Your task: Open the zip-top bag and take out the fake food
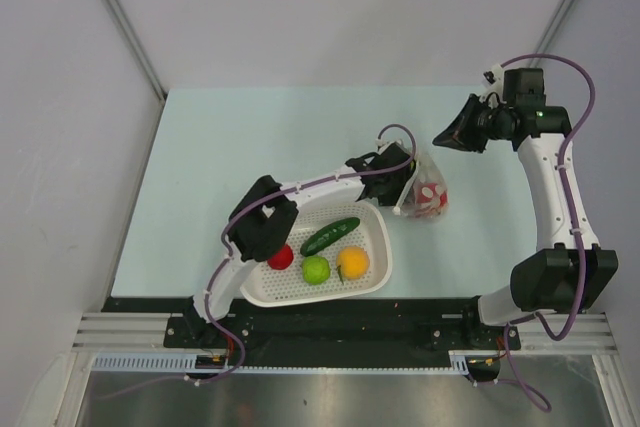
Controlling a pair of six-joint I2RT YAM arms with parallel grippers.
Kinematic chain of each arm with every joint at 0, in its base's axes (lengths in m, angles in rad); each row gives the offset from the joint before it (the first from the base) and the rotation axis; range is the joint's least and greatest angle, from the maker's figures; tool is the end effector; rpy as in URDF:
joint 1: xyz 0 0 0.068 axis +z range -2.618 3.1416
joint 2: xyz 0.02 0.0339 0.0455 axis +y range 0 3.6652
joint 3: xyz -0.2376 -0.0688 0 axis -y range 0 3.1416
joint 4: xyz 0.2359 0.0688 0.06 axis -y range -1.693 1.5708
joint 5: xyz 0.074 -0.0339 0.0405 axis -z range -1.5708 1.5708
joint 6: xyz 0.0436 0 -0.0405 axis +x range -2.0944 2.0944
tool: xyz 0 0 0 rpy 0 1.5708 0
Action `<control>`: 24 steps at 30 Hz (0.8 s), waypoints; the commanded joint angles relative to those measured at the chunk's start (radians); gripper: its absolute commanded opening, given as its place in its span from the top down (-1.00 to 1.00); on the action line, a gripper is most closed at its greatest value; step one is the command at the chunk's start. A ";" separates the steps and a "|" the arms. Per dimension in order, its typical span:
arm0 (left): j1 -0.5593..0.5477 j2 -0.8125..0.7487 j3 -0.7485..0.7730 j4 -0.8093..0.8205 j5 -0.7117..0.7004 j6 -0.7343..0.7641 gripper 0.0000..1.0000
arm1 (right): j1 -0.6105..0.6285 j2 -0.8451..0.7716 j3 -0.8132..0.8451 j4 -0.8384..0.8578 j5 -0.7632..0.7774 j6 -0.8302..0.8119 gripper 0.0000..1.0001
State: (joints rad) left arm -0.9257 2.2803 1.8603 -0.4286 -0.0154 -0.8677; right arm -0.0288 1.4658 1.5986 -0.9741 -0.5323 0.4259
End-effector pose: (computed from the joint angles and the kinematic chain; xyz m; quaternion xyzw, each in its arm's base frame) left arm 0.2966 -0.3930 0.1641 0.0244 0.9352 -0.2715 0.2261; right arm 0.2959 0.0136 0.3573 0.1117 0.8993 0.3088 0.2889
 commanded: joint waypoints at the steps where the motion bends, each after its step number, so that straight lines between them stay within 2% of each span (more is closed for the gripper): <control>1: -0.018 0.002 -0.035 -0.016 0.003 -0.054 0.00 | -0.008 -0.007 0.061 0.038 -0.032 0.005 1.00; 9: -0.027 0.057 0.025 -0.015 0.006 -0.082 0.05 | -0.002 -0.012 0.046 0.038 -0.032 0.005 1.00; 15: -0.027 0.079 0.025 0.034 0.045 -0.087 -0.01 | 0.004 -0.018 0.034 0.025 -0.026 -0.004 1.00; 16: -0.025 0.079 0.027 0.039 0.048 -0.085 0.04 | 0.007 -0.022 0.028 0.025 -0.018 -0.004 1.00; 17: -0.022 0.077 0.025 0.044 0.049 -0.077 0.25 | 0.012 -0.024 0.024 0.022 -0.014 -0.012 1.00; 21: -0.021 0.027 -0.030 0.082 0.054 -0.050 0.61 | 0.020 -0.025 -0.002 -0.015 0.023 -0.055 0.60; 22: -0.019 0.013 -0.044 0.094 0.058 -0.044 0.70 | 0.021 -0.027 -0.017 -0.011 0.017 -0.058 0.55; 23: -0.019 -0.011 -0.055 0.105 0.060 -0.031 0.87 | 0.026 -0.030 -0.026 0.006 0.006 -0.056 0.51; 24: -0.019 -0.016 -0.061 0.105 0.063 -0.028 0.92 | 0.052 -0.030 -0.032 0.021 -0.003 -0.055 0.42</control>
State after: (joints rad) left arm -0.9443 2.3283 1.8408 -0.3565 0.0338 -0.9325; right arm -0.0128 1.4658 1.5929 -0.9657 -0.5282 0.3981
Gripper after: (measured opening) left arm 0.112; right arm 0.235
